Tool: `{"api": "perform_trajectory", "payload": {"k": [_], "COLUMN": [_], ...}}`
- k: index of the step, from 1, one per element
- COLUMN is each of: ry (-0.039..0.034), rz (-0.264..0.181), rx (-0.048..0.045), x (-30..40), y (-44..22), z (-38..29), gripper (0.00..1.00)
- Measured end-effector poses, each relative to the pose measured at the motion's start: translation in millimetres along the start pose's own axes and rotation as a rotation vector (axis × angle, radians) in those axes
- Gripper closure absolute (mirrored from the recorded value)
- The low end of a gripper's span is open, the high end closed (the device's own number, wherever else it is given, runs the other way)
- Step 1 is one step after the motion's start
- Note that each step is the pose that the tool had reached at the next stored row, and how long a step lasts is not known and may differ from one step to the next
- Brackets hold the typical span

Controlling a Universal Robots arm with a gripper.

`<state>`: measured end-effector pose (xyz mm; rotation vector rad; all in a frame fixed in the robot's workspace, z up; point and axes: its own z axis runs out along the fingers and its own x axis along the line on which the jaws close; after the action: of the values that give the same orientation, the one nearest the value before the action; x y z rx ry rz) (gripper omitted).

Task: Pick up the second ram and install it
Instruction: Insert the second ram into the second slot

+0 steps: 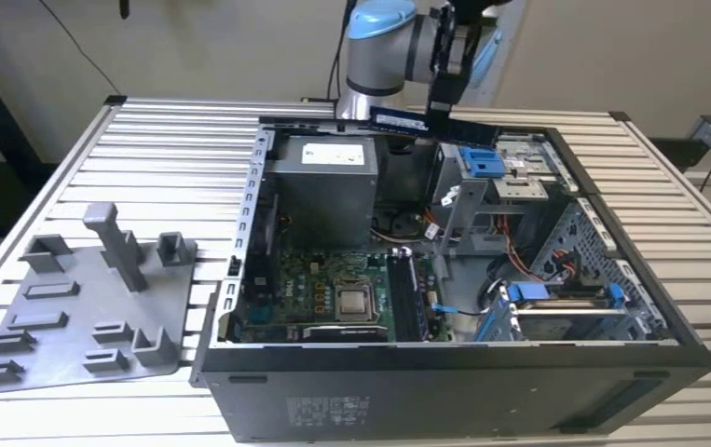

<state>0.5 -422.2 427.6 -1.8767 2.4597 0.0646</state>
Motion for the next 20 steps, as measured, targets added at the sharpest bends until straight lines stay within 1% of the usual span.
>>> {"api": "perform_trajectory", "payload": {"k": [16, 20], "ry": [-0.0007, -0.0012], "rz": [0.146, 0.192], "rx": [0.0091, 0.012], "x": [0.2, 0.3], "y": [0.1, 0.1], "z": [0.8, 1.6], "gripper": [0.86, 0.86]}}
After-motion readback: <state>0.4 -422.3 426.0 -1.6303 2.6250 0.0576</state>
